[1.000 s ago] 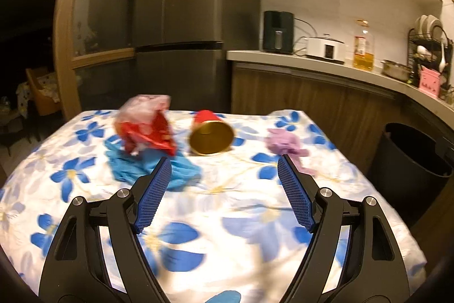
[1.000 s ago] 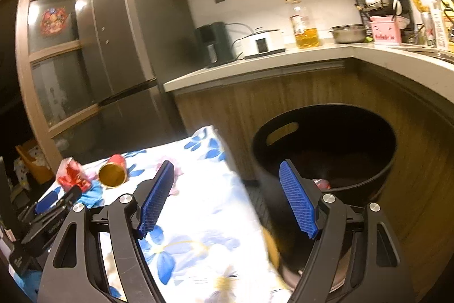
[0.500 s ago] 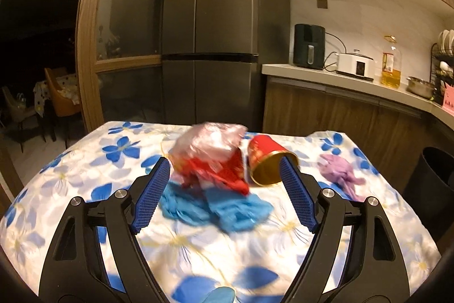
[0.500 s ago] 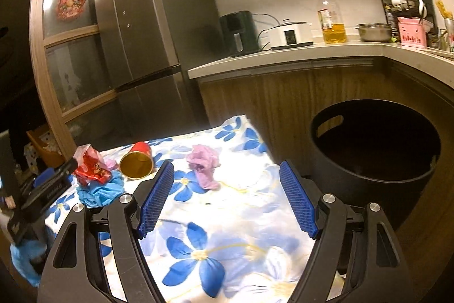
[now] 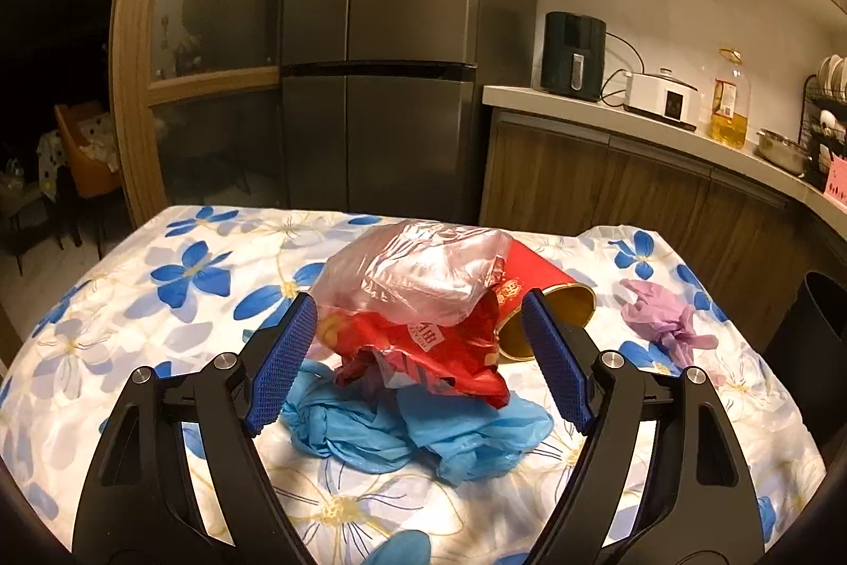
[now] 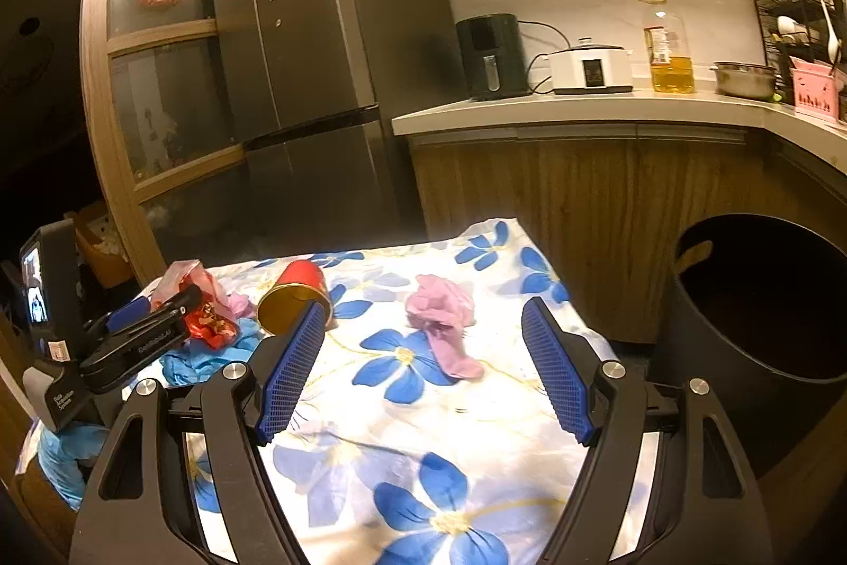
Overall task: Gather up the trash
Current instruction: 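Grasp the white-red plastic bag with the left tool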
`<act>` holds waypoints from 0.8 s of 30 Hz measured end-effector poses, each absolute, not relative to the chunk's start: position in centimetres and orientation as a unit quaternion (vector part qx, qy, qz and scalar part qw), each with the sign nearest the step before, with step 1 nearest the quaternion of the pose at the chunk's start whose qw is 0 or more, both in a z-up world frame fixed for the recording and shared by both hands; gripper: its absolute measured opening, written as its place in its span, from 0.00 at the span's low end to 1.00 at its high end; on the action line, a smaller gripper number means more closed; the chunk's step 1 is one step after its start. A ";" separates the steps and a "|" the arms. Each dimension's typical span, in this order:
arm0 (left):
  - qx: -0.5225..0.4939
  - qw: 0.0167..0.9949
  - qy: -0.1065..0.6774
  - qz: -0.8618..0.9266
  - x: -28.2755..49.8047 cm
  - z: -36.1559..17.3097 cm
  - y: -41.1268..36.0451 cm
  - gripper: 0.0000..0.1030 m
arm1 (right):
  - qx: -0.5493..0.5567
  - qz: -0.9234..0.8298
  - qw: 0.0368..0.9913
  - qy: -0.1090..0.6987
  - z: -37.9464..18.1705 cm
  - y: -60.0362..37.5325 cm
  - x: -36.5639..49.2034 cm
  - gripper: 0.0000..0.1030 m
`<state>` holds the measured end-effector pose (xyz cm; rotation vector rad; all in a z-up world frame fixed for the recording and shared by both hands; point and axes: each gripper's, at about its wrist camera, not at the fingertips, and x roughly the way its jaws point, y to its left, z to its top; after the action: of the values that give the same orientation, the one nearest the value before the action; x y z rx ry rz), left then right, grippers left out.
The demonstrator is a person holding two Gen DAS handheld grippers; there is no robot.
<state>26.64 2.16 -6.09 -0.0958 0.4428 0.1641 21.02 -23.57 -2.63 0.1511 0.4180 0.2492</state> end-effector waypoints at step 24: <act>-0.068 0.971 0.221 0.061 25.5 -6.6 3.2 0.01 | 0.060 0.115 0.966 0.226 -4.3 -21.6 24.4 0.73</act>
<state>25.48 3.19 -6.59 -0.1366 0.4458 0.1231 24.36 -21.59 -4.29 0.1204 0.4571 0.2319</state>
